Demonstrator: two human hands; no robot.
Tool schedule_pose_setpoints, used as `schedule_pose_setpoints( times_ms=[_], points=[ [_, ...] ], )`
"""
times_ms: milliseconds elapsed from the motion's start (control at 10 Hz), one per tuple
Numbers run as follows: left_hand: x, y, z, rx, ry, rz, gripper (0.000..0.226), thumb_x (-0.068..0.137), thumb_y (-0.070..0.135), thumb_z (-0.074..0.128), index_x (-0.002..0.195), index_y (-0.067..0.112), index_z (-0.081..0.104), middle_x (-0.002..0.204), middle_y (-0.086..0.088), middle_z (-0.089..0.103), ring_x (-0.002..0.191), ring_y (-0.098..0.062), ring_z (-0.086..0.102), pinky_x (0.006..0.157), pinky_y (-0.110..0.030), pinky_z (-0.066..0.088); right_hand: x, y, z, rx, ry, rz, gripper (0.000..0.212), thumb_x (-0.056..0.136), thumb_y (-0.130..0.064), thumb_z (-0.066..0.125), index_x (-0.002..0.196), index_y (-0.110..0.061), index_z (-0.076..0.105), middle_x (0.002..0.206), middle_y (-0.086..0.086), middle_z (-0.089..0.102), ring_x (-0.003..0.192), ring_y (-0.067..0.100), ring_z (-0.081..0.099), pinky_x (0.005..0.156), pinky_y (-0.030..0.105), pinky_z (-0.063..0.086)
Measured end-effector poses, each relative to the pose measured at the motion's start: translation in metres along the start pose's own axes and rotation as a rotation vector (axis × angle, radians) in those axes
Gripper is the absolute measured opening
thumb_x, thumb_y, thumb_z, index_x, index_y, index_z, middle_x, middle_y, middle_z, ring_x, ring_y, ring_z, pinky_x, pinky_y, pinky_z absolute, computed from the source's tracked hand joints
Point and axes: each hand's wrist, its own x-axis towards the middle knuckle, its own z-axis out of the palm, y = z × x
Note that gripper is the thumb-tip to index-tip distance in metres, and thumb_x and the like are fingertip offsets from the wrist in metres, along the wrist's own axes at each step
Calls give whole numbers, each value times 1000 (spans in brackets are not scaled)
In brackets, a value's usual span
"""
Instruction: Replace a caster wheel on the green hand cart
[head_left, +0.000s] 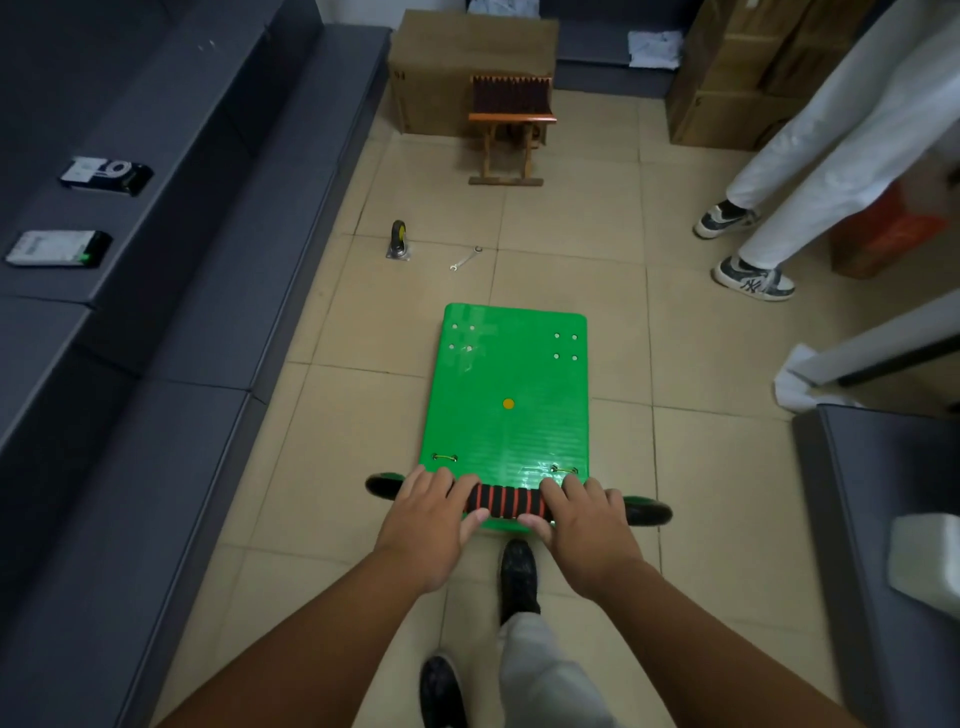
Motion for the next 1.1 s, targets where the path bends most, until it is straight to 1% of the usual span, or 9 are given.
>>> schedule_pose_setpoints(
  times_ms=[200, 300, 500, 600, 700, 800, 900, 1000, 1100],
  points=[
    [-58, 16, 14, 12, 44, 24, 44, 105, 50, 47, 132, 19, 61, 108, -4, 63, 100, -26, 59, 106, -40, 43, -54, -16, 22, -8, -16, -1, 56, 101, -68, 21, 132, -27, 44, 120, -2, 54, 108, 23, 50, 97, 40, 37],
    [-84, 23, 23, 42, 78, 44, 38, 97, 48, 61, 119, 18, 71, 93, -2, 64, 84, -24, 63, 92, -40, 54, -79, -23, 35, 26, -7, -8, 56, 101, -67, 23, 131, -26, 47, 118, -1, 56, 106, 24, 50, 95, 41, 38],
    [-121, 36, 26, 115, 88, 34, 40, 95, 51, 64, 118, 19, 74, 91, -1, 66, 82, -22, 64, 89, -37, 57, -109, -30, 48, 24, -55, -28, 56, 102, -67, 22, 134, -26, 44, 124, -1, 54, 112, 25, 50, 98, 41, 37],
    [-130, 42, 28, 87, 2, -15, 49, 105, 54, 45, 139, 23, 58, 113, -2, 64, 105, -24, 61, 107, -37, 43, -120, -31, 51, 26, -70, -27, 56, 102, -67, 22, 135, -26, 43, 126, 0, 54, 113, 24, 50, 99, 41, 37],
    [-142, 44, 35, 119, -76, -55, 54, 107, 58, 28, 150, 28, 44, 128, -1, 58, 119, -23, 54, 117, -37, 30, -132, -33, 60, -3, -80, -29, 57, 102, -67, 21, 136, -26, 42, 126, 0, 54, 114, 24, 49, 99, 41, 38],
    [-149, 46, 37, 138, -62, -60, 54, 107, 58, 30, 149, 28, 47, 126, -1, 60, 117, -23, 56, 115, -37, 33, -138, -38, 65, -1, -73, -21, 57, 102, -68, 20, 136, -27, 41, 127, 0, 54, 114, 24, 49, 99, 41, 38],
    [-153, 42, 39, 158, -101, -51, 54, 107, 59, 26, 151, 30, 40, 130, 2, 56, 119, -21, 53, 115, -34, 29, -144, -40, 61, 3, -93, 8, 57, 102, -67, 23, 137, -25, 41, 129, 1, 53, 116, 25, 49, 102, 41, 38],
    [-158, 43, 37, 147, -127, -55, 56, 107, 60, 26, 153, 30, 37, 132, 2, 55, 121, -20, 51, 114, -33, 28, -149, -48, 40, 134, -101, -33, 61, 103, -65, 30, 144, -21, 41, 138, 5, 50, 129, 25, 47, 111, 41, 35],
    [-159, 40, 28, 134, -148, -68, 58, 106, 61, 30, 151, 26, 40, 133, 0, 53, 124, -21, 49, 112, -34, 30, -127, -24, -51, 673, 206, -21, 68, 97, -68, 46, 151, -28, 44, 150, -3, 52, 136, 8, 46, 113, 37, 41]
  ],
)
